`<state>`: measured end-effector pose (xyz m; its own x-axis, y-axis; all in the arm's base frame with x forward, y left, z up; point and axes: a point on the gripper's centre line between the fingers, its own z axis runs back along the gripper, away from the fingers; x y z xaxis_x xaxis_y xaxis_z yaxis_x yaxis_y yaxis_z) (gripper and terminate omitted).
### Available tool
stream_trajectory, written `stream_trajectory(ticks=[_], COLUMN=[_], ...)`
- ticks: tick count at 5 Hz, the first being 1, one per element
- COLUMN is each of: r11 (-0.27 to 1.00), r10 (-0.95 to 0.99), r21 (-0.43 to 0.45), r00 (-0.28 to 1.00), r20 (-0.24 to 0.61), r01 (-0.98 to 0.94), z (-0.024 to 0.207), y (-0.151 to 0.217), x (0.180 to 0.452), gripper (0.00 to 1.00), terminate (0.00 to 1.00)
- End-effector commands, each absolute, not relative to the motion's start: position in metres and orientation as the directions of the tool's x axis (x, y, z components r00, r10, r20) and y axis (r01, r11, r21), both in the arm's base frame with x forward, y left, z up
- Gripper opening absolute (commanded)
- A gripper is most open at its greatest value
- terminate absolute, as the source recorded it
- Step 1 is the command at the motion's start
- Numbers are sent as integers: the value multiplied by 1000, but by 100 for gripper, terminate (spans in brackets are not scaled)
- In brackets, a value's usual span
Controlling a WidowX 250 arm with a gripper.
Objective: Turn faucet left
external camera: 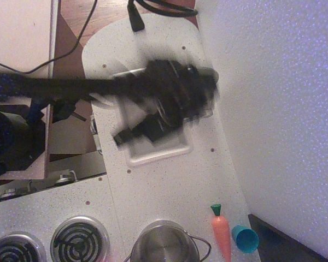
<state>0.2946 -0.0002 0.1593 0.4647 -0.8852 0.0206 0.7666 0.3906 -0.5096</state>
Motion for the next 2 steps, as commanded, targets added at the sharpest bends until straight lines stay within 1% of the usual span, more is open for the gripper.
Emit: stream_trajectory(ticks=[1, 2], r11=[370, 451], r10=[-905, -892], r21=[-420, -419], r00=[424, 383], r20=[39, -239], r01=[829, 788], z=[177, 156], y=[7, 22], x=[287, 293], gripper=[100, 100], terminate=[0, 0])
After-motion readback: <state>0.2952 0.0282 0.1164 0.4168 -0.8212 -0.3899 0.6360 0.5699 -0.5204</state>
